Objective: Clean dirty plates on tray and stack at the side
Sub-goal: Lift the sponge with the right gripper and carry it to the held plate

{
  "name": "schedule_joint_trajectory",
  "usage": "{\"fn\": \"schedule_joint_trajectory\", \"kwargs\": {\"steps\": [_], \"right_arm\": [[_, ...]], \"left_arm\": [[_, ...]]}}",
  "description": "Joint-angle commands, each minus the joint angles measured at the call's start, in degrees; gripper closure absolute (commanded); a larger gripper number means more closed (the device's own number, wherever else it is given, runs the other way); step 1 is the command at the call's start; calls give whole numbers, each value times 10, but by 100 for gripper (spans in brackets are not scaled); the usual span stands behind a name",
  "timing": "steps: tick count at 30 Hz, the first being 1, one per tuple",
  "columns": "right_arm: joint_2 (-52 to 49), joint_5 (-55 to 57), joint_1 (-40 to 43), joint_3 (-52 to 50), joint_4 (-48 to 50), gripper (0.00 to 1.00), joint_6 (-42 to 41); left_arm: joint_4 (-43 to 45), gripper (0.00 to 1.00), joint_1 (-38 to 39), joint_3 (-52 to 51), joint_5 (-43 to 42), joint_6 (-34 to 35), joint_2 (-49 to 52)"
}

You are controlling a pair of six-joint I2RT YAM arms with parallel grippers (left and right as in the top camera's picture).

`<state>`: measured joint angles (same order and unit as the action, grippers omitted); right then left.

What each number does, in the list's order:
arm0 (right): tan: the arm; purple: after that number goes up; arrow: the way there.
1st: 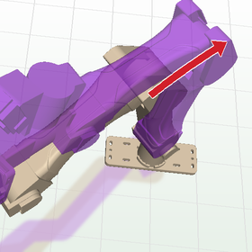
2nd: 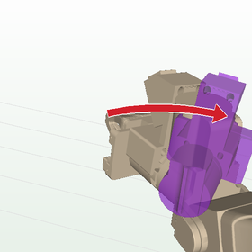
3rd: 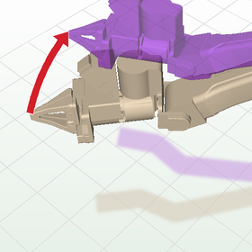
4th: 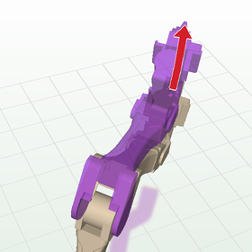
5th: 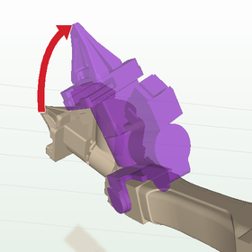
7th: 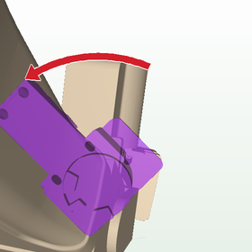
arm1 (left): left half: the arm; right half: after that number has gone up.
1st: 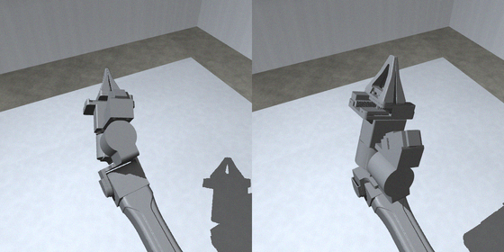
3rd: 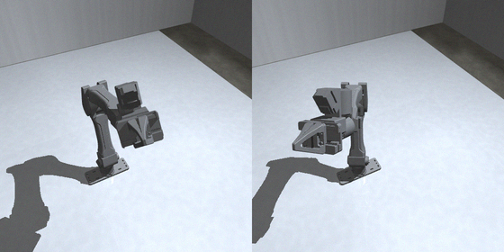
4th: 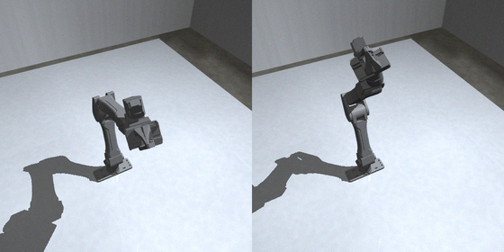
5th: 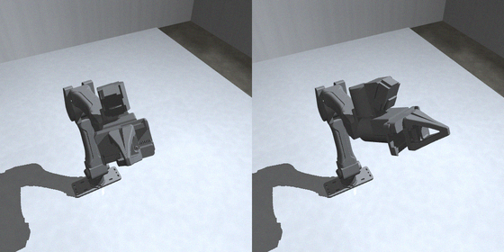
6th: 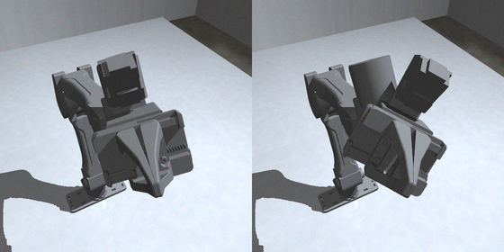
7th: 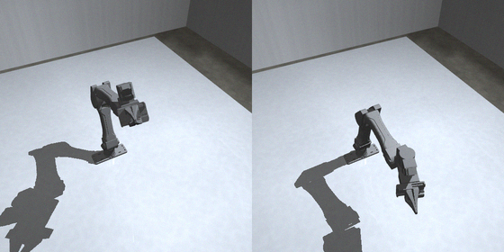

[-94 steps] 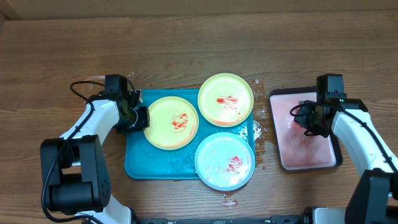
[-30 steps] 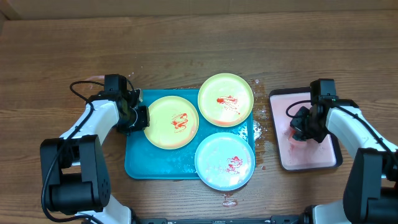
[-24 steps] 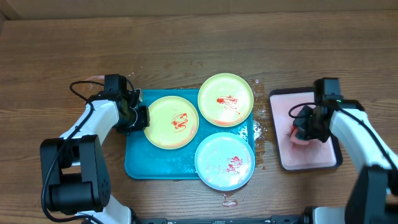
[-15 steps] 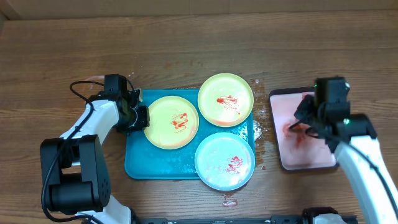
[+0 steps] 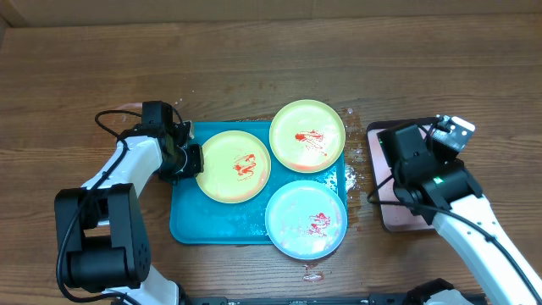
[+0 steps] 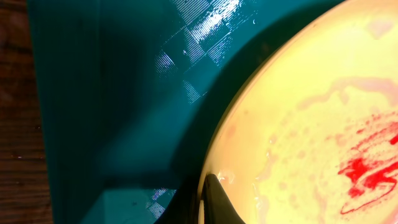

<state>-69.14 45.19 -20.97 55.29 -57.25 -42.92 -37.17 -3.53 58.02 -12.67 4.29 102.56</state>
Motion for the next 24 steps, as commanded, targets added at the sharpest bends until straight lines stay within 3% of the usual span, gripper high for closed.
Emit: {"fn": "schedule_joint_trajectory", "kwargs": {"steps": [1,24], "right_arm": [[-30,42,3,10,-4,96,-36],[-45,43,3,10,-12,96,-54]], "left_arm": [[5,96,-2,-16,25,2,31],[4,96,-2,-16,25,2,31]]}}
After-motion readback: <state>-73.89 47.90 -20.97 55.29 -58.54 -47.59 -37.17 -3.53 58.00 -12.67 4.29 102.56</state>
